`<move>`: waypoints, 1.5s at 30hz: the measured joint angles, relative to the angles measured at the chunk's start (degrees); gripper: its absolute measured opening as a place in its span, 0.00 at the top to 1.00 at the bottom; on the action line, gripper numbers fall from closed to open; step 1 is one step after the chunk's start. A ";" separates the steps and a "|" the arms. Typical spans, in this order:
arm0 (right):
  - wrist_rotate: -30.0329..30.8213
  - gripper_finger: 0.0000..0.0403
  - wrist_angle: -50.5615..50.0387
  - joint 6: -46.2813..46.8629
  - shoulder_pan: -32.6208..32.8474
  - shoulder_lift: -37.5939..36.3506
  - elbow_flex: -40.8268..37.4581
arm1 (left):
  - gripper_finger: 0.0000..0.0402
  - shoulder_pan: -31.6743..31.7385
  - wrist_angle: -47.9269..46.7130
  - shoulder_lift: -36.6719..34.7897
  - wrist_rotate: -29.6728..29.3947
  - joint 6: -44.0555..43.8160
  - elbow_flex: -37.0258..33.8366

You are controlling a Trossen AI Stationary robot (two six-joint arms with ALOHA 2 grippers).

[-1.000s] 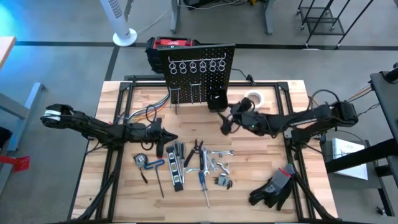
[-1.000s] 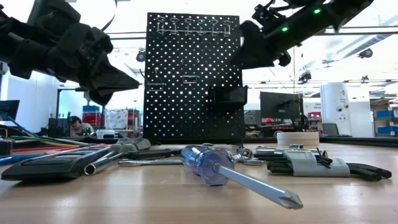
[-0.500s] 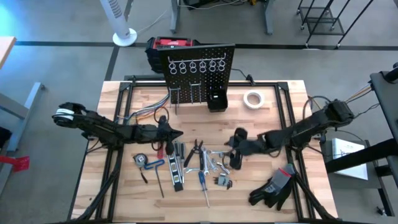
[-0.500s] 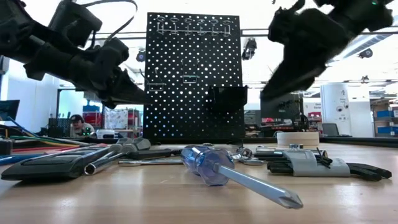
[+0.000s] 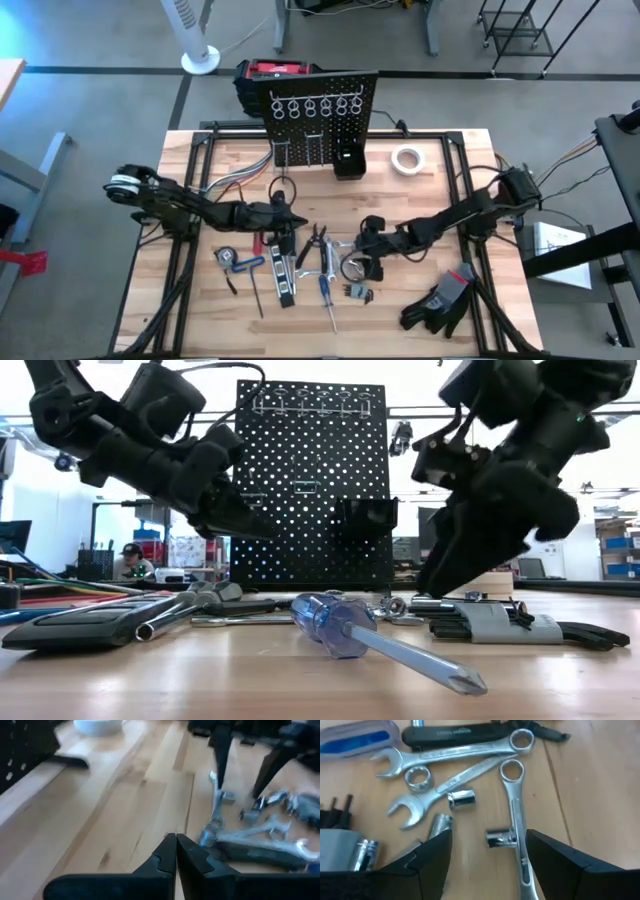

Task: Hang tools onto peg board
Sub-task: Put the socket into the black tool bin on the peg board

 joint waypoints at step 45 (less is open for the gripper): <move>-2.96 0.83 -4.09 -1.83 -2.31 0.11 -0.04 | 1.00 -0.33 -0.66 -10.22 0.00 -3.13 -4.76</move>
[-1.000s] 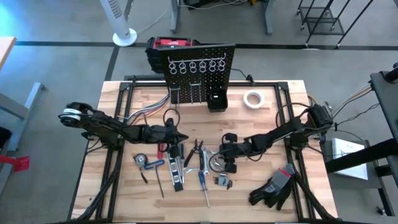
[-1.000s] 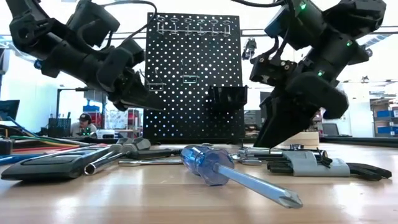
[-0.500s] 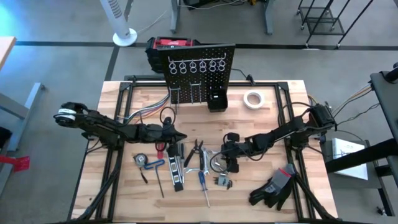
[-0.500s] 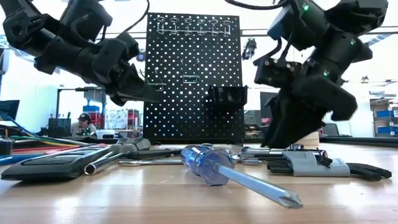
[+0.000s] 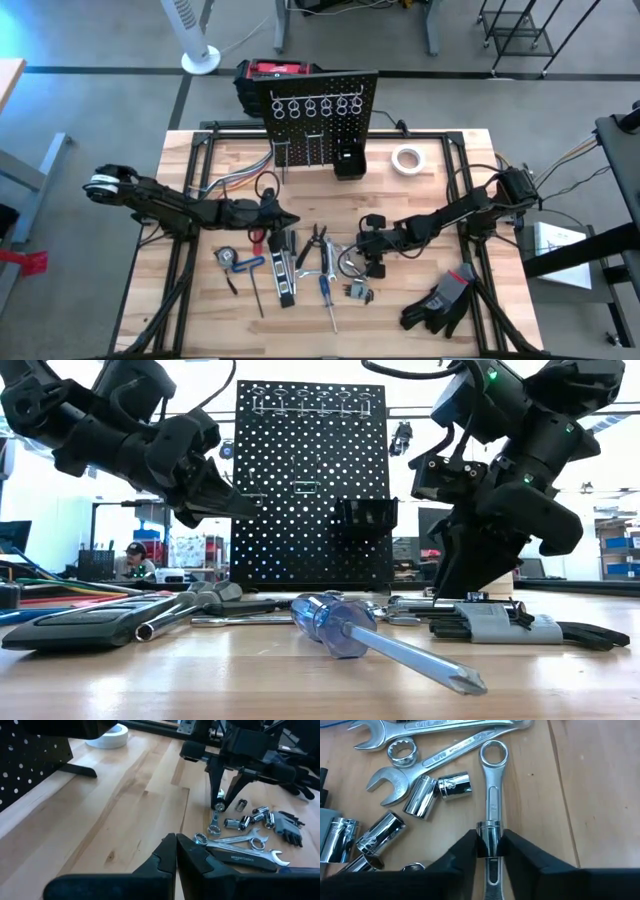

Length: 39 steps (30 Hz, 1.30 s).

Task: Hang tools onto peg board
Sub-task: Put the socket into the black tool bin on the peg board

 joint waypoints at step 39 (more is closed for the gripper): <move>12.61 0.73 8.04 -7.29 -24.93 -14.67 8.12 | 1.00 -2.27 -7.15 -9.31 -0.59 -0.32 -0.96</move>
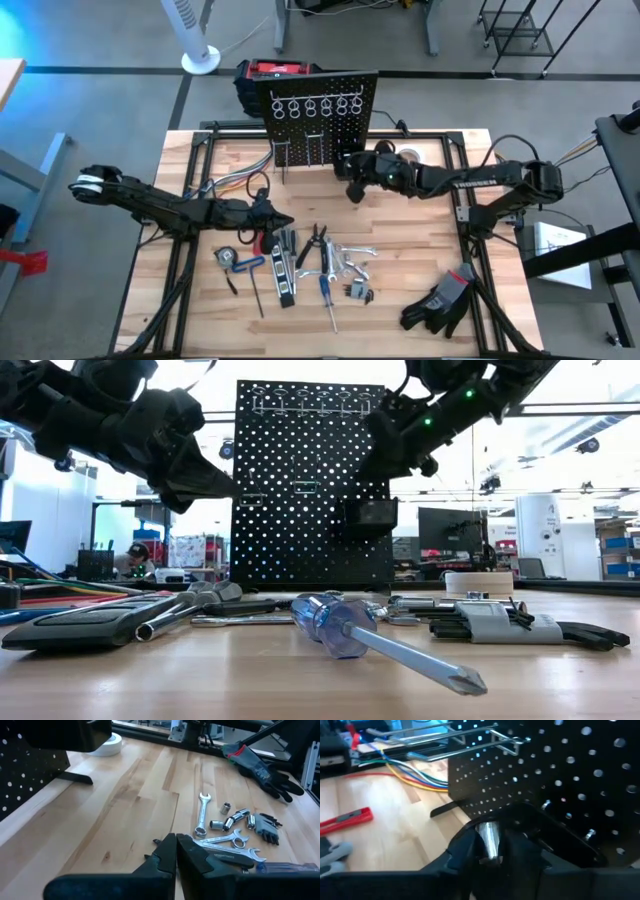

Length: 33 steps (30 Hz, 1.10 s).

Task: Hang tools onto peg board
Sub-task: Put the socket into the black tool bin on the peg board

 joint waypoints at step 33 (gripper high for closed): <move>-8.75 0.44 -5.22 12.68 26.40 13.06 -2.70 | 1.00 -1.80 -8.78 -0.11 -5.61 -9.76 -0.36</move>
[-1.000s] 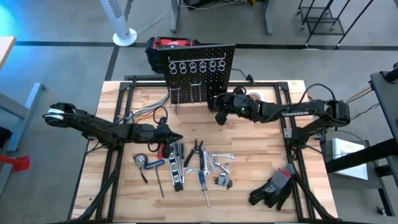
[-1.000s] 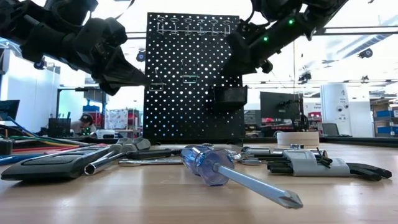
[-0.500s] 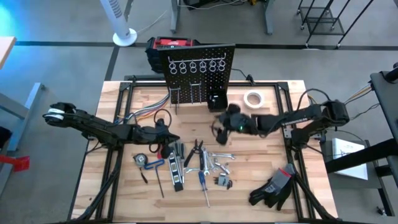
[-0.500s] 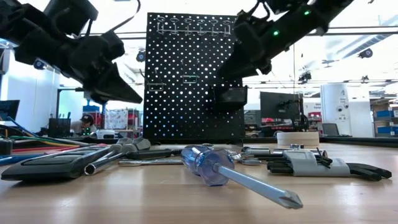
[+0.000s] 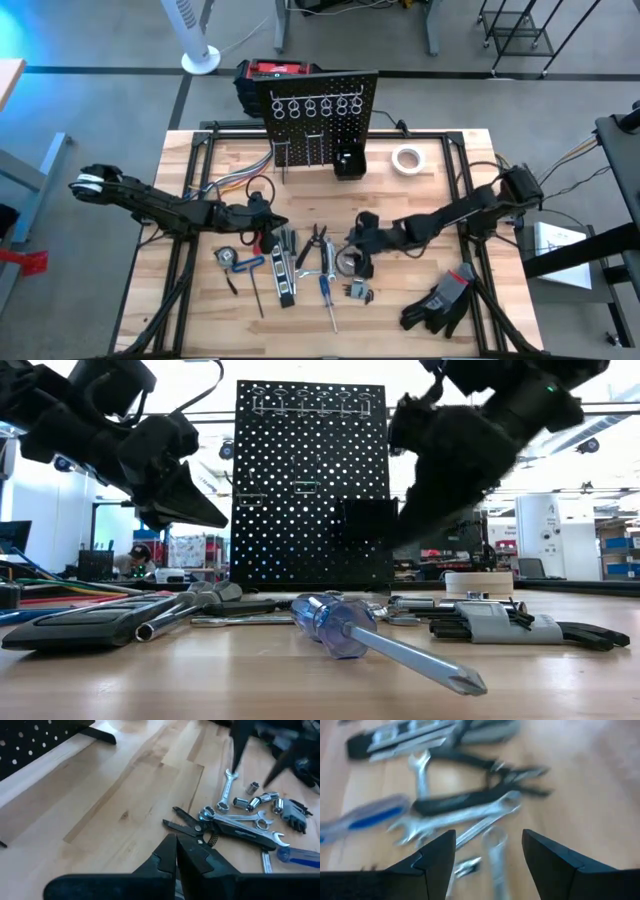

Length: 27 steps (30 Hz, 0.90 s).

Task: Hang tools onto peg board
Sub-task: Put the socket into the black tool bin on the peg board

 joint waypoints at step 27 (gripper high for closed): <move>1.57 0.52 1.07 10.01 1.20 8.03 0.20 | 1.00 -1.50 -0.68 0.00 -0.49 -1.39 0.05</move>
